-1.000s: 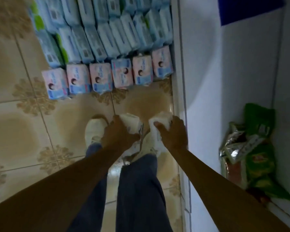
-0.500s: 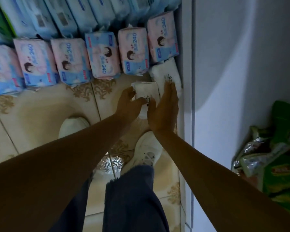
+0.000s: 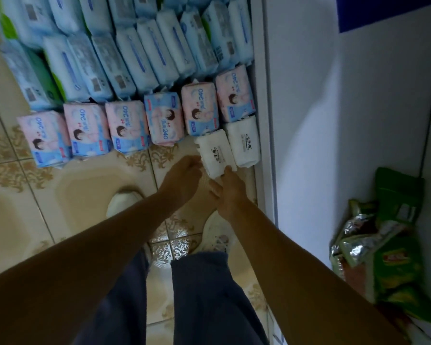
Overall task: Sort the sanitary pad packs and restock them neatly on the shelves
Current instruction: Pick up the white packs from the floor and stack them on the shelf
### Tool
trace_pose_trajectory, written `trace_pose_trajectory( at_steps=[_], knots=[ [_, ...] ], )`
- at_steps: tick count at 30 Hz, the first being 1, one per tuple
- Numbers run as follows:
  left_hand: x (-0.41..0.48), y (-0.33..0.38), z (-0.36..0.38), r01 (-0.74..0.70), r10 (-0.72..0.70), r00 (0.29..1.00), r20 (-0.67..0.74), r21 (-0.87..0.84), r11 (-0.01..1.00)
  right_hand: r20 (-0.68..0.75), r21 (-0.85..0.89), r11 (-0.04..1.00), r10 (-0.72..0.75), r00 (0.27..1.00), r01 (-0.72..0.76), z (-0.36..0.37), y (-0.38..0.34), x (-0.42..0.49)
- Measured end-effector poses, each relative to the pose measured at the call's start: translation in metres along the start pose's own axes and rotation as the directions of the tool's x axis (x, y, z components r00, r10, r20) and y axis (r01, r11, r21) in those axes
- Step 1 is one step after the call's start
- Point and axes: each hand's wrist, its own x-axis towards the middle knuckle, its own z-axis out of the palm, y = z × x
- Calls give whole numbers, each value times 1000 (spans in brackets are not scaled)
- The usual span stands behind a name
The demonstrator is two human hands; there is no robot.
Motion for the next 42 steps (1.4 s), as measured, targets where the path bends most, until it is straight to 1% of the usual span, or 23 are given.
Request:
trace_pose_trajectory(
  at_steps=[1,2,3,4,5,6,7,8,9,10,11,12,14,17,20,21,24,29,32,35,37,40,42],
  knots=[
    [-6,1,-4,-55,53,998,27,84,995,2,-1,1000,14,1000,-14,-4,-5,-6],
    [-13,1,-9,-97,94,995,24,280,955,13,-27,999,19,1000,-18,-8,-7,-10],
    [-22,0,-14,-133,144,990,2,392,910,-23,-130,991,-22,999,19,-10,-10,-23],
    [-35,2,-21,-173,205,979,-14,484,858,-46,-313,944,-125,991,104,-17,-12,-35],
    [-46,8,-29,-229,297,955,-24,579,782,-59,-513,826,-305,950,233,-22,-15,-53],
    [-56,16,-37,-267,377,926,-26,661,701,-15,-706,621,-495,869,342,-28,-17,-72],
    [-66,25,-46,-292,432,902,-2,734,613,74,-820,399,-639,765,412,-33,-21,-94],
    [-78,35,-55,-315,477,879,25,781,539,189,-881,161,-741,644,444,-40,-25,-113],
    [-90,47,-66,-340,530,846,57,824,454,277,-901,-31,-809,518,432,-47,-33,-132],
    [-103,59,-78,-365,587,804,95,858,361,350,-900,-181,-843,408,398,-53,-39,-148],
    [-118,71,-89,-385,642,758,118,875,293,405,-891,-286,-853,330,352,-58,-44,-168],
    [-133,82,-101,-402,695,707,128,881,248,446,-879,-354,-847,290,319,-63,-50,-190],
    [-174,104,-126,-406,754,644,126,892,197,502,-851,-436,-839,208,293,-72,-61,-244],
    [-250,133,-161,-370,774,617,139,920,129,493,-846,-444,-862,116,295,-87,-74,-334],
    [-313,170,-191,-327,836,534,122,942,72,417,-865,-391,-909,19,315,-108,-90,-419],
    [-333,189,-201,-322,866,490,100,944,73,375,-873,-358,-927,-11,330,-115,-97,-448],
    [-377,257,-231,-381,953,297,54,922,67,266,-903,-279,-960,-85,327,-144,-123,-525],
    [-441,384,-261,-379,995,-21,102,920,-103,130,-960,-191,-951,-279,206,-207,-168,-636],
    [-498,444,-248,-398,980,-174,97,903,-160,-53,-967,-52,-917,-396,251,-246,-179,-700],
    [-555,490,-215,-483,950,-304,70,848,-217,-238,-942,84,-849,-472,324,-284,-175,-750],
    [-589,515,-187,-520,923,-380,59,812,-265,-319,-925,141,-795,-517,354,-314,-162,-779],
    [-638,545,-142,-565,904,-421,75,758,-326,-398,-906,207,-716,-573,369,-370,-132,-811],
    [-669,560,-106,-617,894,-437,93,692,-374,-442,-893,275,-681,-583,356,-410,-107,-825]
  ],
)
